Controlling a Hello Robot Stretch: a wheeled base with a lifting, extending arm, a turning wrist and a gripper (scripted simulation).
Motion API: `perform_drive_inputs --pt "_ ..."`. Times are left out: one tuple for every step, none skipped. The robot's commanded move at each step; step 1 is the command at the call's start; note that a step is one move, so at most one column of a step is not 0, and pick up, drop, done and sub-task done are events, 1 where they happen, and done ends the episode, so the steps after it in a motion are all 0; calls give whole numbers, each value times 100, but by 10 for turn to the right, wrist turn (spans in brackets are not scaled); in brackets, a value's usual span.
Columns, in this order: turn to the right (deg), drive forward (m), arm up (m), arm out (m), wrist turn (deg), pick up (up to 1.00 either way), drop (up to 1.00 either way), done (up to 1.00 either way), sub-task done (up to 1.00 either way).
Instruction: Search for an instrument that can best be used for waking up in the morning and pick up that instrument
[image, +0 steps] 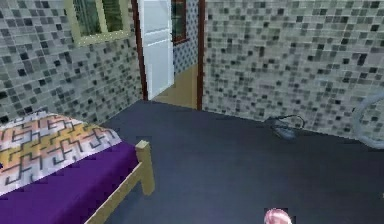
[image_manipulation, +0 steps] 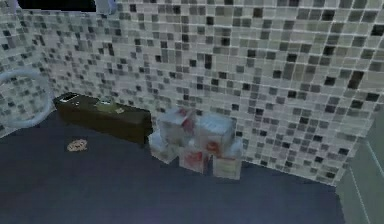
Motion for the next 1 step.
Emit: perform_drive_inputs --pt "0 100 0 0 0 0 0 0 0"
